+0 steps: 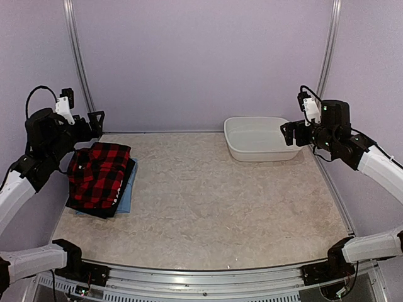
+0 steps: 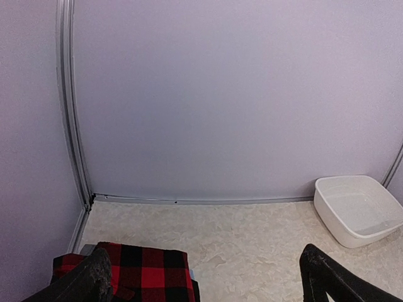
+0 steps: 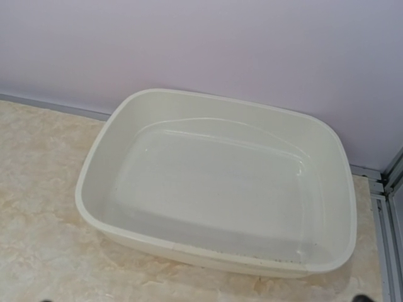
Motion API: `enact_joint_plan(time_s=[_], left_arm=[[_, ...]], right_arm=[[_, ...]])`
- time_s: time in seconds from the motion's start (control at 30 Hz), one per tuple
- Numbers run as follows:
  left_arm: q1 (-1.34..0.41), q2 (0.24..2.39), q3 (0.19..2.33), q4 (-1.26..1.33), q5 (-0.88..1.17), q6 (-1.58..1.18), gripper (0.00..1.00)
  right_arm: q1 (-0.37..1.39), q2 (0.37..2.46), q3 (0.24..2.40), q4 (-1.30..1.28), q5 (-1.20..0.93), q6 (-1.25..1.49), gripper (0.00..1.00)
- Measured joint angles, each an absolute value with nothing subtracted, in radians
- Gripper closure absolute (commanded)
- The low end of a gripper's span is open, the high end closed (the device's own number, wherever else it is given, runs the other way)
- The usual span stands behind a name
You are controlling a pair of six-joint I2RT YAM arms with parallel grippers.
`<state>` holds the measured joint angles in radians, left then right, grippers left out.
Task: Fold and stack the long sleeve shirts
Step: Reset both arms
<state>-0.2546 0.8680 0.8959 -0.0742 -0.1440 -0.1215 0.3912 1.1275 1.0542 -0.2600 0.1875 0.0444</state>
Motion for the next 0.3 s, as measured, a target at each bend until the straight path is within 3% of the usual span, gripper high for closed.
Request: enact_joint_plan(time_s=[0.3], left_arm=[[-0.255, 0.868, 0.896, -0.075, -0.144, -0.117, 0.01]], right_arm=[[0.391, 1.127, 1.051, -0.260, 0.188, 0.044, 0.00]])
